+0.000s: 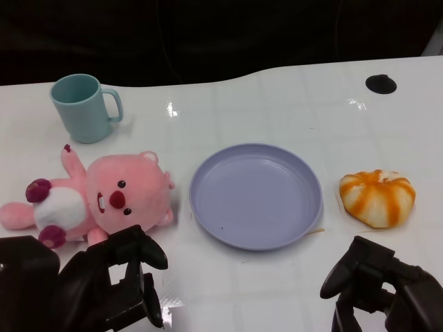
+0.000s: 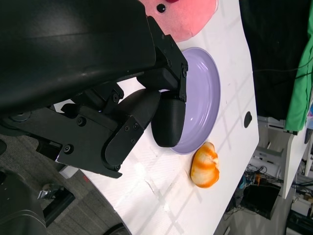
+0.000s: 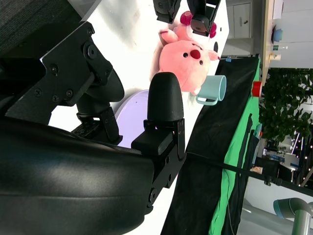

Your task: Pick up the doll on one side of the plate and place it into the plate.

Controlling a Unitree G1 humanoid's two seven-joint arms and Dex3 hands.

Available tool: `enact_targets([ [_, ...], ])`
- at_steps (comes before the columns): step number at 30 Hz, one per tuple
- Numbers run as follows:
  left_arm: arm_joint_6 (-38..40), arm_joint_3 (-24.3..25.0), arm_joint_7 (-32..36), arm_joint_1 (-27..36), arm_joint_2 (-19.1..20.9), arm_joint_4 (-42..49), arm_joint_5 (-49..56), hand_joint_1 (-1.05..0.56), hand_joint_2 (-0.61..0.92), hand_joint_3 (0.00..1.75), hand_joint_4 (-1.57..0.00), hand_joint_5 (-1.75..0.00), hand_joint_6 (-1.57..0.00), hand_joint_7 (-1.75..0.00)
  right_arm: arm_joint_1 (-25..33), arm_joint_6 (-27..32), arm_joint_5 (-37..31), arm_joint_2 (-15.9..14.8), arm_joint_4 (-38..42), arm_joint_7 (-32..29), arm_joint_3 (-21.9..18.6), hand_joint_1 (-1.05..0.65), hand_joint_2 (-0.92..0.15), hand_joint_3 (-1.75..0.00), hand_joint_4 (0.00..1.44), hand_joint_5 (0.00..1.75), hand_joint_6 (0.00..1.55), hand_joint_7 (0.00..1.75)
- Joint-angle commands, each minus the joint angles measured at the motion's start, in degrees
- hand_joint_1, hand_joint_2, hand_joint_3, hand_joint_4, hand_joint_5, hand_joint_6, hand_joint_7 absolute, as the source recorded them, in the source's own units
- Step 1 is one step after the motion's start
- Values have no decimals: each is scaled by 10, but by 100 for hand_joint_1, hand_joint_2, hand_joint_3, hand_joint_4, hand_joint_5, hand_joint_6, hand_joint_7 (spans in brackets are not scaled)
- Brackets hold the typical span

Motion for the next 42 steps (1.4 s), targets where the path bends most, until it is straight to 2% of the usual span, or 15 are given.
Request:
enact_targets([
  [1, 1, 6, -2, -3, 3, -2, -2, -9, 46, 136, -88, -175, -72, -167, 0, 1, 3, 1, -5, -3, -1, 13, -45, -138, 71, 175, 58, 157],
  [35, 1, 10, -3, -3, 1, -2, -6, -8, 47, 137, -88, -175, -71, -169, -1, 0, 3, 0, -5, -3, -3, 12, -45, -137, 71, 175, 57, 157],
  [39, -6, 14, -6, -2, -4, -2, -14, -8, 50, 135, -85, -175, -70, -163, -1, -3, 2, 0, -4, -2, -3, 12, -45, -137, 70, 175, 57, 157],
  [42, -14, 17, -3, 0, -7, -5, -14, -9, 52, 130, -81, -171, -75, -145, 0, -2, 3, 0, -5, -2, -3, 13, -46, -137, 70, 175, 57, 157],
])
